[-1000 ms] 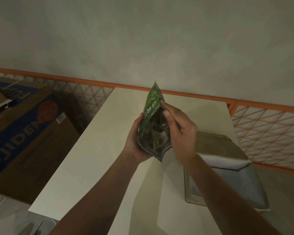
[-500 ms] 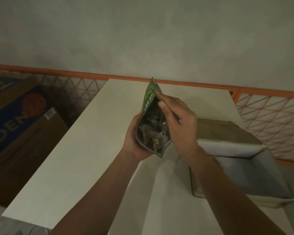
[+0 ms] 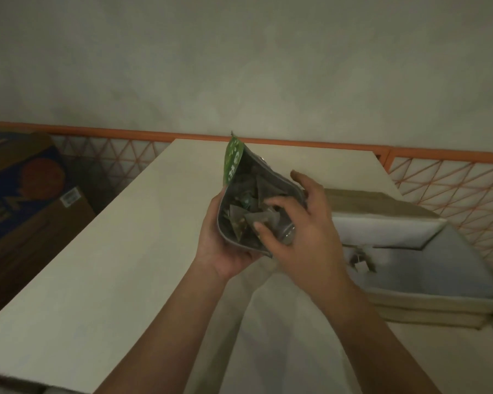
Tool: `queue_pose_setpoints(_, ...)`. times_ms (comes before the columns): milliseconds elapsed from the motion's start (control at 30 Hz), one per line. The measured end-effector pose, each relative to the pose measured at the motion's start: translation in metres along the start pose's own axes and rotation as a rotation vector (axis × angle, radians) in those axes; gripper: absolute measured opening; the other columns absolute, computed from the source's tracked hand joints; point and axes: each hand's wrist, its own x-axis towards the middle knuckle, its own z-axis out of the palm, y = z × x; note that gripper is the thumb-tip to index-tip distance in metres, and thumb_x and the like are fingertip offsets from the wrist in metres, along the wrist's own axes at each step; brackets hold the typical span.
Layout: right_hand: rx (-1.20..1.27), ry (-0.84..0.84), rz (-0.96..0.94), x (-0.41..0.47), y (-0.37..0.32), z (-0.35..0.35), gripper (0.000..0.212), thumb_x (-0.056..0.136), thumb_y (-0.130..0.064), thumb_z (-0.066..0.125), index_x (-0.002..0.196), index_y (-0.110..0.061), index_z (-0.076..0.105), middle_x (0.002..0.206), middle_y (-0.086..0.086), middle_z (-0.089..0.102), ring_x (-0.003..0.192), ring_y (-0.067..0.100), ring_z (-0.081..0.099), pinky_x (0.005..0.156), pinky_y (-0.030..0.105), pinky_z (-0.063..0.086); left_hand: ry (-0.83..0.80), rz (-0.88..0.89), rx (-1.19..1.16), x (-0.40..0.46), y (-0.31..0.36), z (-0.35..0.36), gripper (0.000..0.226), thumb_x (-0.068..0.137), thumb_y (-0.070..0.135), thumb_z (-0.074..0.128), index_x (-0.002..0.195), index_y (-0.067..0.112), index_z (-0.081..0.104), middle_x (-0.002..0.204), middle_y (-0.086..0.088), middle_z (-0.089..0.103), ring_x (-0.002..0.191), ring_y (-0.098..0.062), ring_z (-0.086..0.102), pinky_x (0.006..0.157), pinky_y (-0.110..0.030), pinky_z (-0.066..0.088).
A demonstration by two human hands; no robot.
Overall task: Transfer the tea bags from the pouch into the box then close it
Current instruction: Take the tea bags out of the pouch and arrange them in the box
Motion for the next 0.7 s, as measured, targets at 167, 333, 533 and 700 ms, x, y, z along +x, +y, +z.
queue_pose_setpoints(167, -0.314, -0.085, 0.076, -0.020, -0.004, -0.002, 0.040, 0.074, -0.050, 0.073, 0.107, -0.027, 0.071, 0.140, 0.009, 0.042, 0.124, 0.032, 0.041, 0.095, 0.046, 0.049, 0.081, 0.014, 0.026, -0.007, -0.012, 0.001, 0.061, 0.074, 0.055, 0.062, 0.117, 0.013, 0.073, 0.119, -0.011, 0.067, 0.099, -0.027, 0.065, 0.084, -0.035, 0.051)
queue_pose_setpoints(333, -0.079, 0.011, 0.118, -0.024, 0.001, -0.013, 0.016, 0.075, -0.028, 0.079, 0.088, -0.024, 0.071, 0.125, 0.007, 0.051, 0.115, 0.023, 0.041, 0.094, 0.029, 0.043, 0.087, 0.033, 0.047, -0.003, -0.020, 0.008, 0.065, 0.076, 0.060, 0.058, 0.115, 0.011, 0.075, 0.125, -0.015, 0.066, 0.107, -0.031, 0.062, 0.091, -0.040, 0.046)
queue_pose_setpoints(533, 0.415, 0.186, 0.295, -0.015, 0.010, -0.052, 0.015, 0.085, -0.017, 0.073, 0.080, -0.021, 0.059, 0.106, -0.004, 0.062, 0.102, 0.011, 0.060, 0.091, 0.031, 0.051, 0.052, 0.053, 0.007, 0.012, -0.027, 0.016, 0.059, 0.077, 0.059, 0.058, 0.105, 0.012, 0.080, 0.115, -0.017, 0.071, 0.088, -0.033, 0.071, 0.072, -0.037, 0.060)
queue_pose_setpoints(700, 0.520, 0.260, 0.431, -0.016, 0.034, -0.082, 0.017, 0.088, -0.017, 0.070, 0.085, -0.023, 0.055, 0.083, -0.003, 0.066, 0.078, 0.014, 0.064, 0.068, 0.028, 0.054, -0.004, 0.065, -0.029, 0.025, -0.030, 0.020, 0.050, 0.071, 0.049, 0.068, 0.104, 0.013, 0.079, 0.115, -0.015, 0.071, 0.088, -0.033, 0.072, 0.066, -0.039, 0.060)
